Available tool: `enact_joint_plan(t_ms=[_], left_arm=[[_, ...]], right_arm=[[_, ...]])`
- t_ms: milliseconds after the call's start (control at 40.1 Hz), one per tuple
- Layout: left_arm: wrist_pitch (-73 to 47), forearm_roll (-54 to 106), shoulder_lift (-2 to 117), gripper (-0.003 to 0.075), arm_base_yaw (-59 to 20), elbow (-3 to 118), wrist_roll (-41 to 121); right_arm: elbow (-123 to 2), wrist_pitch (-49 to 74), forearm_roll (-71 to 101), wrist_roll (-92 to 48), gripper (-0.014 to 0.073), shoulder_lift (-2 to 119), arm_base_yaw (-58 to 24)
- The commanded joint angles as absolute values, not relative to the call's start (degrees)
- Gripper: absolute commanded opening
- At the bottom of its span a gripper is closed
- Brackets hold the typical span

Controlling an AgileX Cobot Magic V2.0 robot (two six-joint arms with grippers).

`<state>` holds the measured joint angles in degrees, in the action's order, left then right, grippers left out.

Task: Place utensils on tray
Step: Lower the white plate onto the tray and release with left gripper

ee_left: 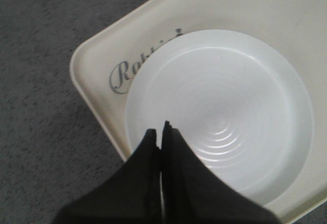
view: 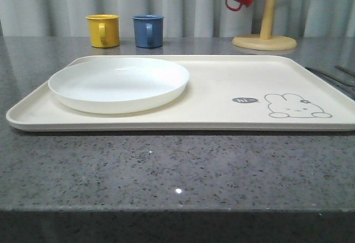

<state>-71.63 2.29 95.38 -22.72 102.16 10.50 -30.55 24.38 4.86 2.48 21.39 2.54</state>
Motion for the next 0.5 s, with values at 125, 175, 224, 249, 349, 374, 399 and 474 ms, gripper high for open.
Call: enact_joint_plan(t_ms=[125, 175, 224, 249, 349, 374, 399, 474], left_arm=[[-63.8, 7.2, 84.3, -0.0018, -12.8, 92.1, 10.2], [-60.0, 7.5, 81.0, -0.0018, -11.3, 88.1, 10.2], [-55.3, 7.5, 78.0, -0.0018, -10.5, 83.6, 10.2], [-53.5, 7.5, 76.6, -0.0018, -10.3, 81.5, 10.2], [-43.2, 6.9, 69.7, -0.0018, -10.0, 71.3, 10.2], [-40.2, 6.7, 68.1, -0.0018, -10.0, 68.1, 10.5], [-36.1, 6.7, 65.7, -0.0018, -10.1, 65.6, 10.8], [-25.8, 6.7, 58.6, -0.0018, -10.4, 56.5, 11.4]], right_arm=[[-32.7, 20.2, 4.9, 1.8, 0.0612, 22.2, 3.0], [-32.7, 20.2, 4.9, 1.8, 0.0612, 22.2, 3.0], [-32.7, 20.2, 4.9, 1.8, 0.0612, 22.2, 3.0], [-32.7, 20.2, 4.9, 1.8, 0.0612, 22.2, 3.0], [-32.7, 20.2, 4.9, 1.8, 0.0612, 22.2, 3.0], [-32.7, 20.2, 4.9, 1.8, 0.0612, 22.2, 3.0], [-32.7, 20.2, 4.9, 1.8, 0.0612, 22.2, 3.0], [-32.7, 20.2, 4.9, 1.8, 0.0612, 22.2, 3.0]])
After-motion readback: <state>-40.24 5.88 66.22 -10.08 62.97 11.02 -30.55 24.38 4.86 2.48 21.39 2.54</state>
